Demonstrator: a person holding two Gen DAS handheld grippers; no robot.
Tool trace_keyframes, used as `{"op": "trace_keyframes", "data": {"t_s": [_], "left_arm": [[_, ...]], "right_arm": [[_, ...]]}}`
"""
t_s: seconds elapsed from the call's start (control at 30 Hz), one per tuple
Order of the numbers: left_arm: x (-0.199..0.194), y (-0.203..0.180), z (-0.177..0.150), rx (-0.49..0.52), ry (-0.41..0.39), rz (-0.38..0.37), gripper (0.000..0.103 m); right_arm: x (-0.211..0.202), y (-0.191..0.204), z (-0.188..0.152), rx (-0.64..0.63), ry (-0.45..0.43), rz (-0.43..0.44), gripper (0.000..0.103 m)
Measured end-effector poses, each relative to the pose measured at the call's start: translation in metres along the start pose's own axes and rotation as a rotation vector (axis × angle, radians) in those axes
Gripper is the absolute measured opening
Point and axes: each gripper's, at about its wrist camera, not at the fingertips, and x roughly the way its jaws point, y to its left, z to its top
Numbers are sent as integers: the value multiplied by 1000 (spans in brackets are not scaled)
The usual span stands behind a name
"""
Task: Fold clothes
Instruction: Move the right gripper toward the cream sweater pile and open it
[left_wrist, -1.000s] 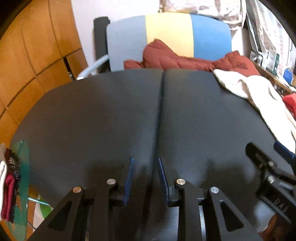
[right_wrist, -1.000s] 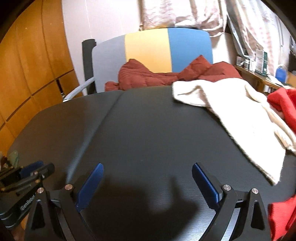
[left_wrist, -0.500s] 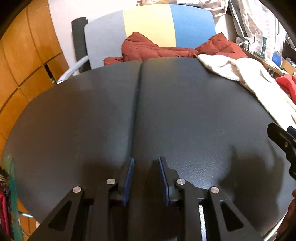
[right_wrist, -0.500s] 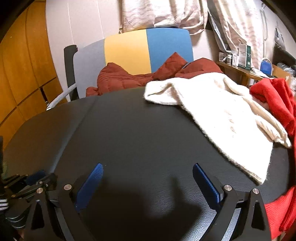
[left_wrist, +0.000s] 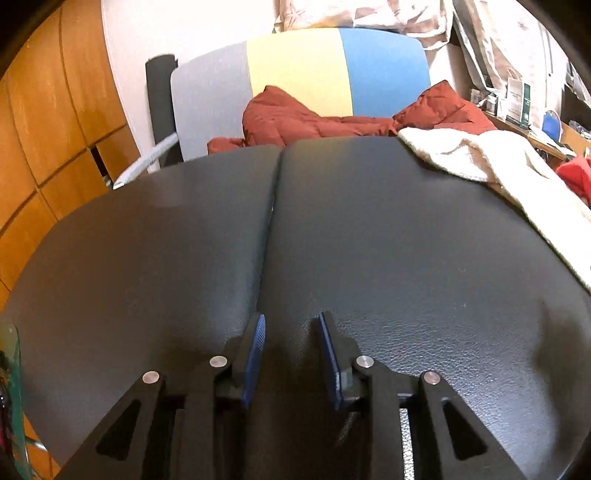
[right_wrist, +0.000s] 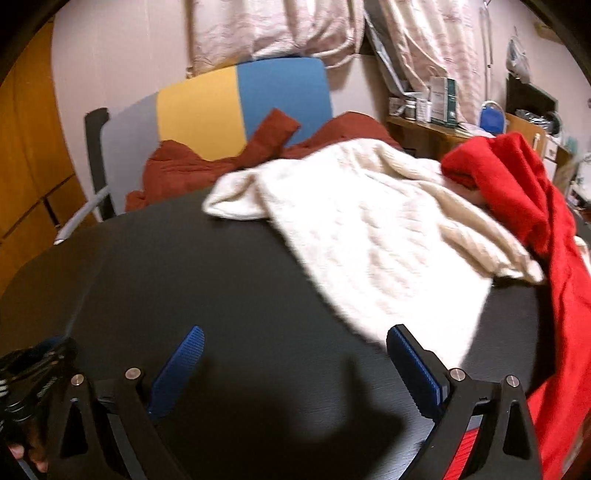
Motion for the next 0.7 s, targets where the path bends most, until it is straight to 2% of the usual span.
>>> {"op": "trace_keyframes", "data": {"t_s": [0.1, 0.23, 0.4, 0.5, 0.7], "left_arm": [[1, -1, -1, -19, -10, 5, 34], [4, -1, -3, -57, -12, 33, 47], [7, 4, -6, -102, -11, 13, 51], [8, 2, -7, -105, -13, 29, 54], [8, 1, -8, -106, -18, 30, 54]], "right_arm": [[4, -18, 3, 6, 3, -41, 100], [20, -34, 12, -9, 36, -63, 101], [51, -34, 28, -47, 71, -52, 101], [70, -33, 39, -71, 115, -45, 101], [73, -32, 44, -81, 105, -39, 101]]}}
